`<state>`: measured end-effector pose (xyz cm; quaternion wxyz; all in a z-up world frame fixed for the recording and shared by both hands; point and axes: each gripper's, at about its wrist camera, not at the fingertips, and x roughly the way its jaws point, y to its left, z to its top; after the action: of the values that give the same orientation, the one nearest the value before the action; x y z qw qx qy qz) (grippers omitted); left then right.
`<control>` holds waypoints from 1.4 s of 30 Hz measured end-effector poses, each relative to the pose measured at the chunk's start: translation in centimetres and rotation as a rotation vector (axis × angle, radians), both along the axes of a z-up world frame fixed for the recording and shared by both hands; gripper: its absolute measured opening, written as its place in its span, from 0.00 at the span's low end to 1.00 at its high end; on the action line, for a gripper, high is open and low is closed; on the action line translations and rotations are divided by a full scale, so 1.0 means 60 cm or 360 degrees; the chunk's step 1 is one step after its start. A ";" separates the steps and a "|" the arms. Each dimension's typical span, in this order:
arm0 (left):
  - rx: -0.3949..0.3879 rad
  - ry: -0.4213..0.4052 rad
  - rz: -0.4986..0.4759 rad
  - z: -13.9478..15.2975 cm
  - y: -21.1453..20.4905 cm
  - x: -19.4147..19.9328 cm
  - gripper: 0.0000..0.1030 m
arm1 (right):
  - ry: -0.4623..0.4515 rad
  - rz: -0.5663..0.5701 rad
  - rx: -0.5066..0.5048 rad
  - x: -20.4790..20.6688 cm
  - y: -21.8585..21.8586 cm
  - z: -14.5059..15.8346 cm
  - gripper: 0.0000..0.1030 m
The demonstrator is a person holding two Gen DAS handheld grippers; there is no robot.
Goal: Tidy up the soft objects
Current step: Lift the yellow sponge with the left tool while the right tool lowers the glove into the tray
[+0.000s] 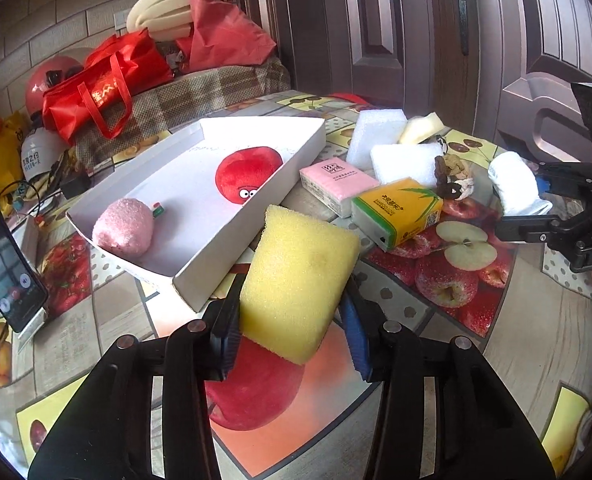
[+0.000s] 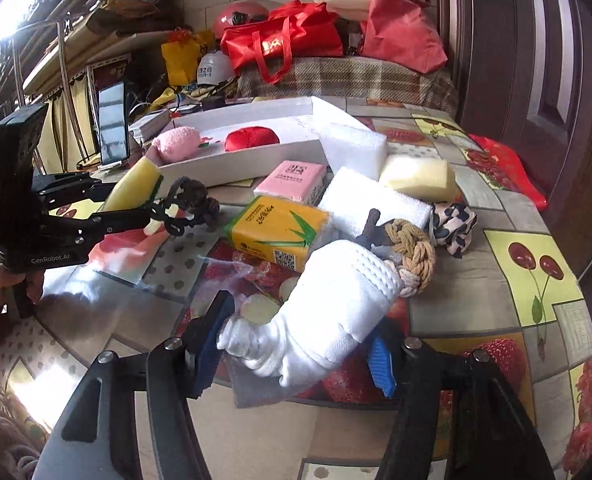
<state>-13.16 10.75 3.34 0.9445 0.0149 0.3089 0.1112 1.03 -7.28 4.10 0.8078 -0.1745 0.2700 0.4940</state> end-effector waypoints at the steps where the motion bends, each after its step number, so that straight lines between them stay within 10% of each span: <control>1: 0.0012 -0.0037 0.0023 0.004 0.001 -0.007 0.43 | -0.0056 -0.0016 0.0067 -0.005 -0.005 0.015 0.59; 9: -0.0002 -0.0251 0.0206 0.024 0.024 -0.048 0.43 | -0.0222 -0.0208 0.0397 0.018 0.005 0.072 0.60; 42: 0.0047 -0.0345 0.0574 0.033 0.138 0.026 0.43 | -0.0128 -0.0066 0.0348 0.007 0.247 0.022 0.60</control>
<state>-11.58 19.01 5.30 0.9367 -0.0388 0.2014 0.2838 1.47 7.57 5.40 0.8423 -0.0995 0.1853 0.4963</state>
